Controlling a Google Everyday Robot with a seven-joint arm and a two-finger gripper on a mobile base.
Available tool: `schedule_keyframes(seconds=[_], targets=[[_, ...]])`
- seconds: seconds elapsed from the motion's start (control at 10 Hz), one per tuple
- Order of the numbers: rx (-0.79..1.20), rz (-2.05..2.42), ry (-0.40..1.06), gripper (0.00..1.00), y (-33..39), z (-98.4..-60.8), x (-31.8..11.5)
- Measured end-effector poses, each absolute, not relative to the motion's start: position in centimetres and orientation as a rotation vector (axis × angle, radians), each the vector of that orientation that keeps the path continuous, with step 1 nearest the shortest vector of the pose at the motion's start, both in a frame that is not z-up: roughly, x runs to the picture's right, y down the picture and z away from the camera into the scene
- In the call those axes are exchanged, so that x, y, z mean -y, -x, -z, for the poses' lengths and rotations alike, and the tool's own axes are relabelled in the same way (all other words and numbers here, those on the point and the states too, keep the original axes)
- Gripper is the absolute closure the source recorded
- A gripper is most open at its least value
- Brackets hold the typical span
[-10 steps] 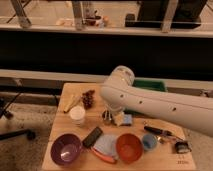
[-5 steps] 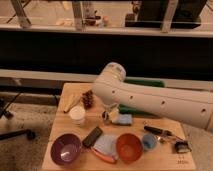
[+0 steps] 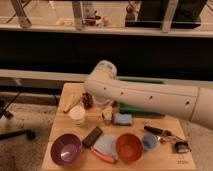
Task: Place grapes in paper cup
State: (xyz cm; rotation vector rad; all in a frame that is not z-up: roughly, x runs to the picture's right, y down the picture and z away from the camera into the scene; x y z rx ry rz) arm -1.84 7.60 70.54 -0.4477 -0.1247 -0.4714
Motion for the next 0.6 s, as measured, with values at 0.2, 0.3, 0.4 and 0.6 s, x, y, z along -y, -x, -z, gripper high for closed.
schedule_keyframes(seconds=[0.2,0.3,0.4,0.6], targets=[[0.133,0.486,0.449,0.20,3.0,-71.2,-7.1],[0.138,0.492,0.450,0.20,3.5,-71.6,-6.9],[0.142,0.497,0.452,0.20,3.9,-72.0,-6.6],[0.149,0.505,0.454,0.20,4.5,-72.8,-6.1]])
